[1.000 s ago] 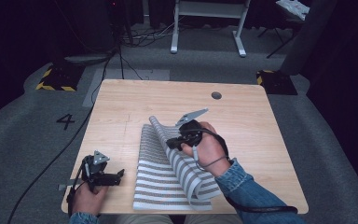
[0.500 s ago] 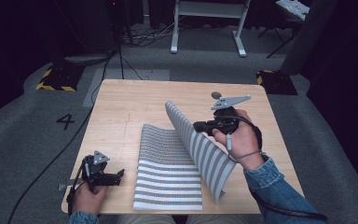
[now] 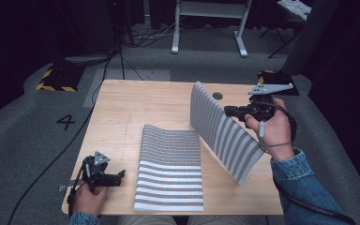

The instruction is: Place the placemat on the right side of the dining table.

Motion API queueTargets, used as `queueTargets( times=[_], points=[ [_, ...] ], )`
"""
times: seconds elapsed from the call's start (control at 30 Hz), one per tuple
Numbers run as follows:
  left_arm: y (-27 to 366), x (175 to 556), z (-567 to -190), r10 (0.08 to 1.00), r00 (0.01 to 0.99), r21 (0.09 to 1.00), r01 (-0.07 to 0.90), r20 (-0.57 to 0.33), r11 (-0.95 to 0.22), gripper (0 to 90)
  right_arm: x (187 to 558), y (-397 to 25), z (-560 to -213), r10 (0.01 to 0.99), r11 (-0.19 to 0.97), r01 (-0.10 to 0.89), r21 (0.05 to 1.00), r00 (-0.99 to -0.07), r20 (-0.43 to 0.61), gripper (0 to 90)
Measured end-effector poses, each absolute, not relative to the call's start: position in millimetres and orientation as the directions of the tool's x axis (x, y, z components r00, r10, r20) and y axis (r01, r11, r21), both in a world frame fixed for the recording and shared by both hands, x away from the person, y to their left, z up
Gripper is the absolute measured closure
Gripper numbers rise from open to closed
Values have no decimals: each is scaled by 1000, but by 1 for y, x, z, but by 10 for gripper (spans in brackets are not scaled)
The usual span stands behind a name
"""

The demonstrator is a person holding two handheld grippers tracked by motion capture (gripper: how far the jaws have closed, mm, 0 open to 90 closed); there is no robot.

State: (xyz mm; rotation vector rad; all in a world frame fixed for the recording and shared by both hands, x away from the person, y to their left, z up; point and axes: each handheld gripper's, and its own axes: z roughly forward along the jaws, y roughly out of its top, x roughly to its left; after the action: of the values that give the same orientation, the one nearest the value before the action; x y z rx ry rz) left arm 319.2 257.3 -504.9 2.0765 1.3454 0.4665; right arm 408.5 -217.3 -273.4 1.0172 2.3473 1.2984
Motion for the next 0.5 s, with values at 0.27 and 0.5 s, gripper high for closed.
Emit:
queueTargets(
  times=[0.27, 0.5],
  points=[
    [257, 320, -505, 907, 420, 658, 693, -35, -295, 2, 418, -254, -267, 752, 300, 457, 837, -653, 88, 889],
    [257, 319, -505, 908, 418, 661, 689, -30, -295, 5, 422, -282, -267, 798, 270, 462, 845, -599, 72, 889]
  ],
)
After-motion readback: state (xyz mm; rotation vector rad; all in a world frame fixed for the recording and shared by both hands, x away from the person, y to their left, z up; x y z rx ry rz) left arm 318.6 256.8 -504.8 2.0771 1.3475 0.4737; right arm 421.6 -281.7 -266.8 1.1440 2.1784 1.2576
